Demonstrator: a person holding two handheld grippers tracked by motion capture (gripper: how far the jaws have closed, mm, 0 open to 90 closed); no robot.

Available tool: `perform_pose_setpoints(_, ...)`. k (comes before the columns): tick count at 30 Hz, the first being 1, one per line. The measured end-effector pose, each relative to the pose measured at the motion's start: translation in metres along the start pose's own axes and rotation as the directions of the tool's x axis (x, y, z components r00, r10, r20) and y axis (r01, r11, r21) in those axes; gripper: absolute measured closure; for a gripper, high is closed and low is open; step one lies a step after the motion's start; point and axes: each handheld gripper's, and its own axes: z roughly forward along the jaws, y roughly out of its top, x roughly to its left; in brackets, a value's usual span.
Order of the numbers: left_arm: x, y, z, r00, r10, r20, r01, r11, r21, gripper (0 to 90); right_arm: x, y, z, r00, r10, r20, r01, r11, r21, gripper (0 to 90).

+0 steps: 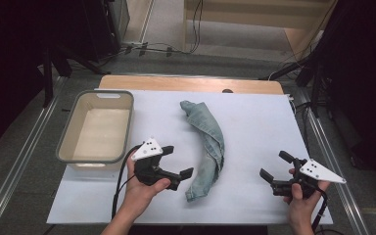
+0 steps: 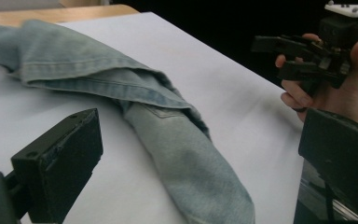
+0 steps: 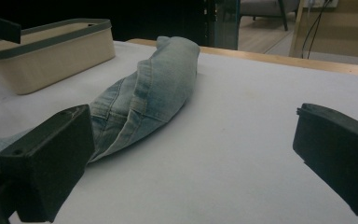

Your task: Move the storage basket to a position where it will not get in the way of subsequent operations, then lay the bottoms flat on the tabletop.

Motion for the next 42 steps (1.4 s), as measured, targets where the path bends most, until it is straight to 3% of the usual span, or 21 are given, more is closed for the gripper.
perform_pose_setpoints(6,-0.01,-0.005,0.033,0.999,0.001,0.044,-0.002,0.9991,0.042,0.0,0.001,0.0,0.001,1.0,-0.004,-0.004,0.004,1.0,0.004,0.0)
perform_pose_setpoints(10,-0.011,-0.005,0.046,0.9985,-0.004,0.055,0.002,0.9986,0.053,0.0,0.001,0.001,0.001,1.0,-0.005,-0.004,0.005,1.0,0.004,0.0)
perform_pose_setpoints(22,-0.007,-0.006,0.078,0.9994,0.003,0.036,-0.007,0.9944,0.106,0.0,0.0,-0.001,0.001,1.0,-0.006,0.001,0.006,1.0,0.011,0.0)
perform_pose_setpoints(32,-0.007,-0.015,0.107,0.9994,-0.011,0.032,0.005,0.9842,0.177,0.7,0.001,0.0,0.001,1.0,-0.004,0.007,0.004,1.0,0.017,0.0)
perform_pose_setpoints(36,-0.006,-0.017,0.111,0.9993,-0.002,-0.037,0.01,0.9743,0.225,5.8,0.001,0.0,0.002,1.0,-0.007,0.006,0.007,1.0,0.015,0.0)
perform_pose_setpoints(38,-0.004,-0.021,0.113,0.9969,-0.004,-0.079,0.024,0.9651,0.261,10.0,0.001,-0.001,0.003,1.0,-0.008,0.005,0.008,1.0,0.016,0.0)
perform_pose_setpoints(40,-0.001,-0.027,0.117,0.995,0.002,-0.1,0.029,0.9502,0.31,12.5,0.003,-0.001,0.003,0.9999,-0.01,0.003,0.01,1.0,0.021,0.0)
perform_pose_setpoints(42,-0.001,-0.033,0.12,0.9937,0.008,-0.112,0.031,0.9413,0.336,17.2,0.005,0.0,0.004,0.9999,-0.012,-0.003,0.012,1.0,0.025,0.0)
